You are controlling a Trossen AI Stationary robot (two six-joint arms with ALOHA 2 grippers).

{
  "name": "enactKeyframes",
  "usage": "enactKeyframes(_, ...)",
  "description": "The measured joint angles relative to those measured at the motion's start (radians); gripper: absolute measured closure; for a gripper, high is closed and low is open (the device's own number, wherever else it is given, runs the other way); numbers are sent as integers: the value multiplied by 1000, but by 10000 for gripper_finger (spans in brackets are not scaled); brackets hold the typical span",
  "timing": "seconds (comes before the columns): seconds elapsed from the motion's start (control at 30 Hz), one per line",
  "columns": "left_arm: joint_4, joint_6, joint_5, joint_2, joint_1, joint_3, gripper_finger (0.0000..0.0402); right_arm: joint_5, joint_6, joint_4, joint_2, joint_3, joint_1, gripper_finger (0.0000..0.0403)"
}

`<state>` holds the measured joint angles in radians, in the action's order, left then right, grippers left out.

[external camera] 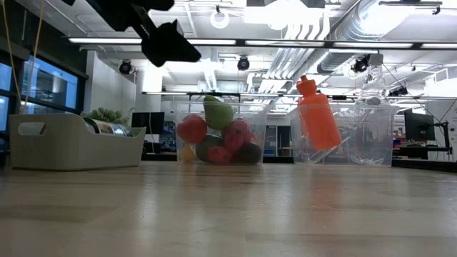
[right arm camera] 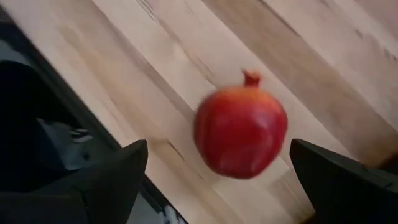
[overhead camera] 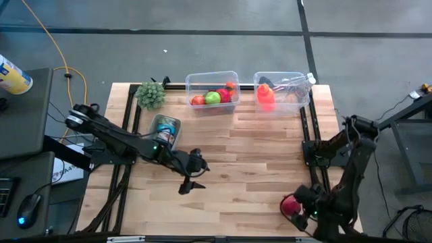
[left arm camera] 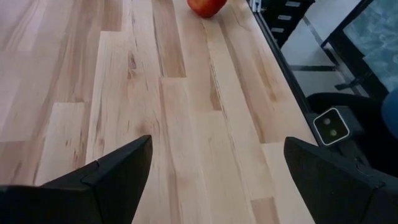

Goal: Pick & Place Food Item
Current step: Put the pomegranate into the left transparent bin

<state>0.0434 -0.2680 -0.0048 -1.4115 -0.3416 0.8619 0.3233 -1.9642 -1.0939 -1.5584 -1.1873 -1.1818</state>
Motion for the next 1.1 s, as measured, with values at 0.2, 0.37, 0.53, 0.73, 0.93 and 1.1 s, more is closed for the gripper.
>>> enactKeyframes(0.2,15,-1,0,-9,0,0,49,-41,-6,0,-43,0,19,21)
enactKeyframes(0.37,20,-2,1,-6,-2,0,49,-37,1,-2,-74,0,26,21)
enactKeyframes(0.53,18,-2,1,-6,-15,0,49,-72,3,-2,-115,0,26,21)
enactKeyframes(0.73,18,-2,1,-6,-30,0,49,-72,4,6,-194,7,26,21)
enactKeyframes(0.93,18,-2,1,-6,-30,0,49,-73,5,31,-276,5,26,21)
enactKeyframes(1.1,20,-37,3,-6,-30,0,49,-67,5,64,-321,8,26,21)
